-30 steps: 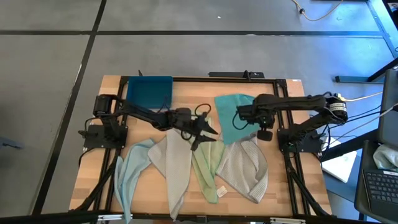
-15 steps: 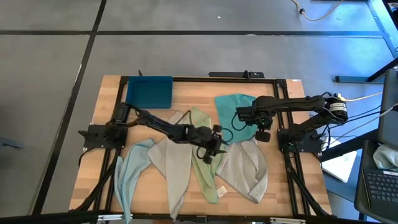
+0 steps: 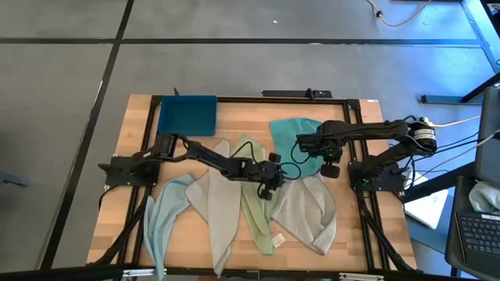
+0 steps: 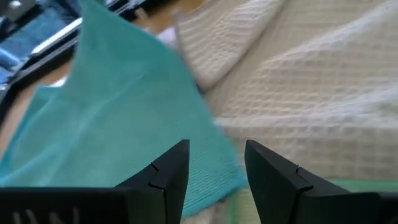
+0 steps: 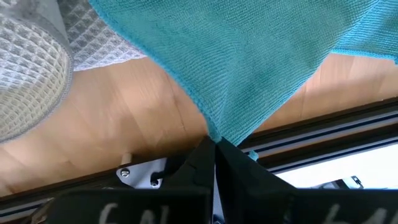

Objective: Fold microfiber towels
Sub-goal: Fold the blue towel

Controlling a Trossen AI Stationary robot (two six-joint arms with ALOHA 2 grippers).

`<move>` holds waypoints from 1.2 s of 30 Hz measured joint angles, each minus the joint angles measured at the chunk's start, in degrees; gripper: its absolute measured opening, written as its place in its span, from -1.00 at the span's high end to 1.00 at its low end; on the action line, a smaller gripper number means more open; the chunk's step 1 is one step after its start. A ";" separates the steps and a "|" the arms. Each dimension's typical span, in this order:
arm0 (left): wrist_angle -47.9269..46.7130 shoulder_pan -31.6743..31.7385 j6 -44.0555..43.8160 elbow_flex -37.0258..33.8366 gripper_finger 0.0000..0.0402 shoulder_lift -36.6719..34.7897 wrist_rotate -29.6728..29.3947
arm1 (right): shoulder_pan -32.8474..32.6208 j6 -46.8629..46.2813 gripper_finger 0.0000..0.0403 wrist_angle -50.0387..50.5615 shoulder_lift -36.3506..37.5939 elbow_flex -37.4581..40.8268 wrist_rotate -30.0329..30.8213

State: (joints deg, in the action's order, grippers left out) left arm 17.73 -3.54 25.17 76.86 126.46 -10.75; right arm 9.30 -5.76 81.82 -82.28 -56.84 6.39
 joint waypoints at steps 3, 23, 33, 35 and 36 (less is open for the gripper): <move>-2.50 0.60 0.69 0.00 0.26 -0.01 0.73 | 0.00 0.02 0.95 -0.21 0.00 0.00 0.00; -0.91 0.36 3.36 0.07 0.30 2.25 1.50 | 0.00 1.76 0.95 -2.87 0.00 -0.04 0.00; -0.83 0.36 3.13 0.07 0.44 2.35 1.45 | 0.00 1.77 0.95 -2.89 0.00 -0.04 0.00; -0.84 0.36 2.88 0.07 0.44 2.38 1.43 | 0.00 1.77 0.95 -2.95 -0.01 -0.04 0.00; -0.85 0.36 2.47 0.07 0.44 2.40 1.36 | 0.00 1.77 0.95 -2.94 0.00 -0.04 -0.02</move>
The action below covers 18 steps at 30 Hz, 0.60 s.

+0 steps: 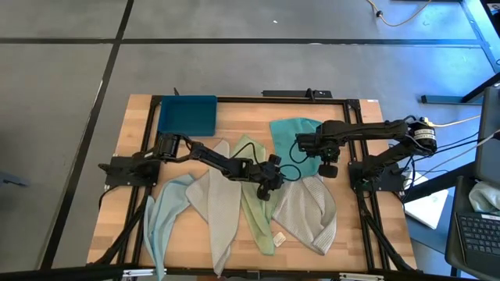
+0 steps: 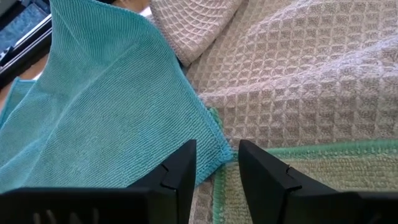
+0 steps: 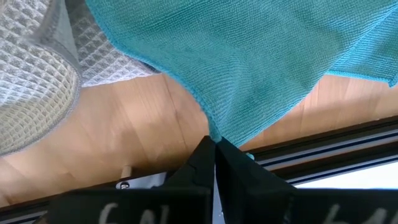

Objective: Fold microfiber towels
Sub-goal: Fold the blue towel

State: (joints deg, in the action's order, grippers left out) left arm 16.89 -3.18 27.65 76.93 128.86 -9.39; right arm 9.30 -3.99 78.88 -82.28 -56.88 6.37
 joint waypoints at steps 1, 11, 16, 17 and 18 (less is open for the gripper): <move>0.00 0.00 -0.21 -0.01 0.44 0.00 0.00 | 0.00 0.00 0.95 -0.01 -0.01 0.00 0.00; -0.08 -0.28 -0.69 -0.04 0.57 0.04 -0.73 | 0.00 -0.02 0.95 -0.24 0.00 0.00 -0.13; -0.07 -0.44 -1.71 -0.07 0.75 0.09 -1.17 | 0.00 -0.02 0.95 -0.25 0.00 0.00 -0.44; -0.09 -0.44 -1.84 -0.07 0.79 0.09 -1.24 | 0.00 -0.02 0.95 -0.27 0.00 0.00 -0.44; -0.11 -0.45 -2.00 -0.08 0.83 0.09 -1.45 | 0.00 -0.02 0.95 -0.27 -0.01 0.00 -0.46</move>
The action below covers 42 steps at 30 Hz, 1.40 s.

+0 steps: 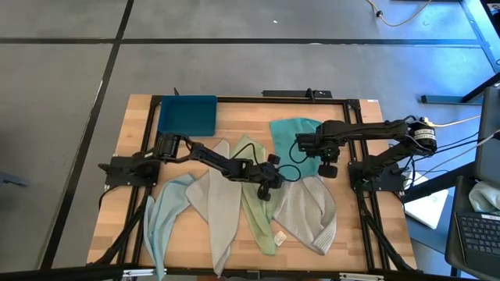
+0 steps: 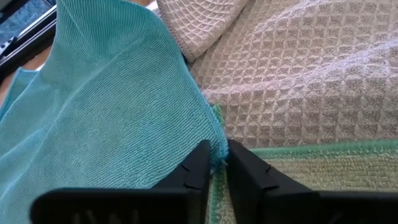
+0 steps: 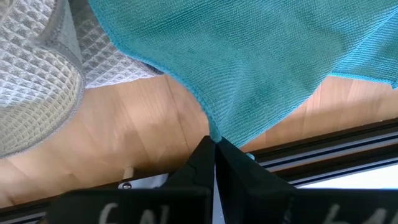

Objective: Fold microfiber towels
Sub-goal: Fold the blue towel

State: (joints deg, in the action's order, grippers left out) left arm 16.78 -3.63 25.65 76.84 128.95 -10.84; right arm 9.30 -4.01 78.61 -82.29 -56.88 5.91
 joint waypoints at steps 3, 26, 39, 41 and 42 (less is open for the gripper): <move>-0.52 -0.29 -0.03 -0.03 0.96 -0.39 -1.93 | -0.01 0.00 0.95 -0.02 0.01 0.00 -0.01; -15.55 -0.57 0.29 -0.11 0.99 -7.85 -14.84 | -2.06 -0.15 0.95 -1.44 0.00 0.00 -2.65; -33.72 -2.33 -4.23 0.01 1.00 -10.23 -19.99 | -10.20 0.39 0.95 -4.37 0.01 0.00 -16.00; -35.94 -2.15 -5.04 -0.03 1.00 -12.28 -20.07 | -10.85 0.44 0.95 -5.80 0.01 0.01 -16.01; -35.69 -2.07 -5.38 -0.03 1.00 -13.24 -20.11 | -11.16 0.31 0.95 -6.18 0.00 0.00 -16.02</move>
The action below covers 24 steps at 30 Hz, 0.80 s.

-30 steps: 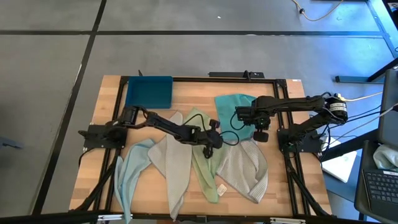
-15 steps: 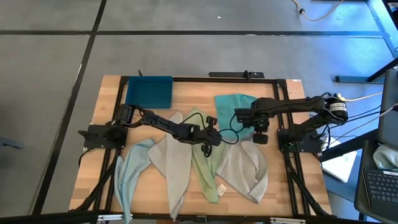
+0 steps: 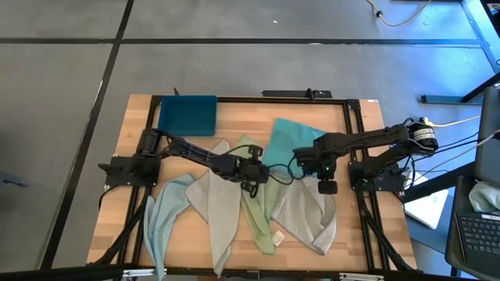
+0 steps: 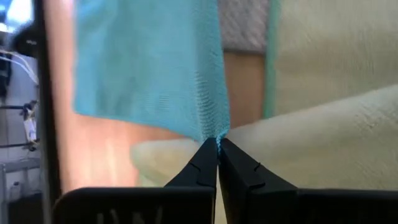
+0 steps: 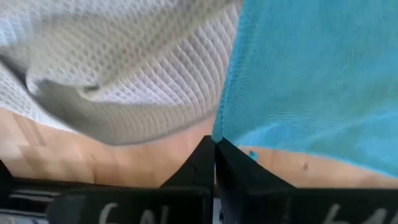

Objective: Fold microfiber towels
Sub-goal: Fold the blue towel

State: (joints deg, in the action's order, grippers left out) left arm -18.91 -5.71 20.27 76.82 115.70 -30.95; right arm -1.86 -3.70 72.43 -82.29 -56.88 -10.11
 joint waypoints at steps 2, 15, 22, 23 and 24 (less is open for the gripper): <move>-0.27 0.06 0.00 -0.07 1.00 -2.23 0.05 | -0.44 -0.18 0.95 -0.82 -0.01 0.04 0.02; 6.87 9.32 5.83 0.02 1.00 -5.05 3.40 | -0.23 -3.32 0.95 4.34 -0.01 0.04 23.38; 14.83 14.32 8.97 -0.02 1.00 -1.54 8.89 | 4.52 -3.50 0.95 3.24 -0.01 1.05 29.86; 15.86 14.72 9.96 -0.04 1.00 -1.31 9.49 | 5.50 -3.42 0.95 3.12 -0.01 1.75 30.95; 17.43 15.14 10.75 -0.04 1.00 -1.05 10.01 | 6.58 -3.15 0.95 3.02 -0.01 2.56 31.44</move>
State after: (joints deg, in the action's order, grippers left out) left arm -1.48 9.43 31.02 76.77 114.65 -20.94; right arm 4.71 -6.85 75.45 -82.30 -54.32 21.33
